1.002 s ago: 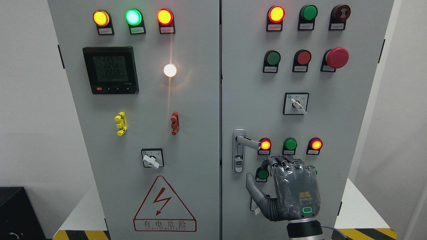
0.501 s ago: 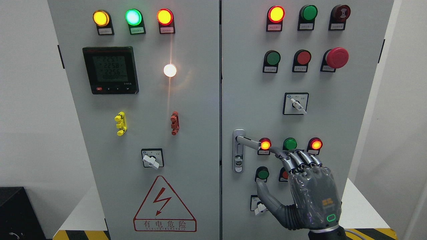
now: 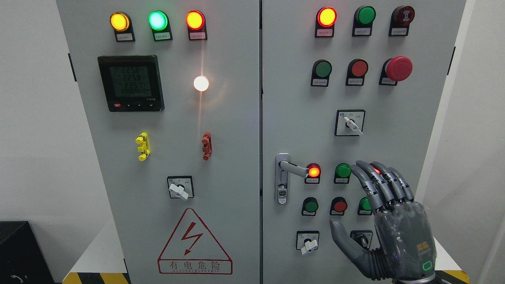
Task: Release door handle
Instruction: 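Open the right hand fingers and pull it away from the handle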
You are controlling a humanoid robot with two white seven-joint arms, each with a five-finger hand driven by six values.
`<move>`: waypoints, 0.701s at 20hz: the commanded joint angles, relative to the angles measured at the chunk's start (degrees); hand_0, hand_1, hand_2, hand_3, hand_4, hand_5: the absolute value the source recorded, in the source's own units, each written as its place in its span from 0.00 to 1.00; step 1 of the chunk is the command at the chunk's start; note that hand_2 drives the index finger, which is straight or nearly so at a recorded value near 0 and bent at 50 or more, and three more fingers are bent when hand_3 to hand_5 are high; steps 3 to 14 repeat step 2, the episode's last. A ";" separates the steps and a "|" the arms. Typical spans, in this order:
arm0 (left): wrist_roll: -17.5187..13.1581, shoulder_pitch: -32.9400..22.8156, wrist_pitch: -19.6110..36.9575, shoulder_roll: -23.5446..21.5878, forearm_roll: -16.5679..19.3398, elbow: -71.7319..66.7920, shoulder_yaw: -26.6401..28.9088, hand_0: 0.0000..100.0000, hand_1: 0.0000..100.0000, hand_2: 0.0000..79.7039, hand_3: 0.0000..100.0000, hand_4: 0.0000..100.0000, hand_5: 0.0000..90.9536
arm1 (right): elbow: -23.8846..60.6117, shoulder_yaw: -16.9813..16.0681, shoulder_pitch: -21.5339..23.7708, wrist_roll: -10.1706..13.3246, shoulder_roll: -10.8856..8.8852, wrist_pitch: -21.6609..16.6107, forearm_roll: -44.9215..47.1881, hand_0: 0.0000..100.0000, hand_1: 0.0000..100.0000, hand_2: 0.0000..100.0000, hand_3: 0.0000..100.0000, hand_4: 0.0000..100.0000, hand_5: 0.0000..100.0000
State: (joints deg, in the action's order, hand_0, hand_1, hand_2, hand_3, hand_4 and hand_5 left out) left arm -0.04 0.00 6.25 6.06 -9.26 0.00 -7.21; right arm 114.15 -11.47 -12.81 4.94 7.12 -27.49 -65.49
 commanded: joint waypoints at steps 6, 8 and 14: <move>0.04 1.49 -0.01 0.00 0.03 -1.67 0.00 0.12 0.56 0.00 0.00 0.00 0.00 | 0.72 -4.88 1.29 -0.19 -0.09 -0.28 2.20 0.45 0.14 0.00 0.01 0.00 0.00; 0.04 1.49 -0.01 0.00 0.03 -1.67 0.00 0.12 0.56 0.00 0.00 0.00 0.00 | 0.72 -4.88 1.29 -0.19 -0.09 -0.28 2.20 0.45 0.14 0.00 0.01 0.00 0.00; 0.04 1.49 -0.01 0.00 0.03 -1.67 0.00 0.12 0.56 0.00 0.00 0.00 0.00 | 0.72 -4.88 1.29 -0.19 -0.09 -0.28 2.20 0.45 0.14 0.00 0.01 0.00 0.00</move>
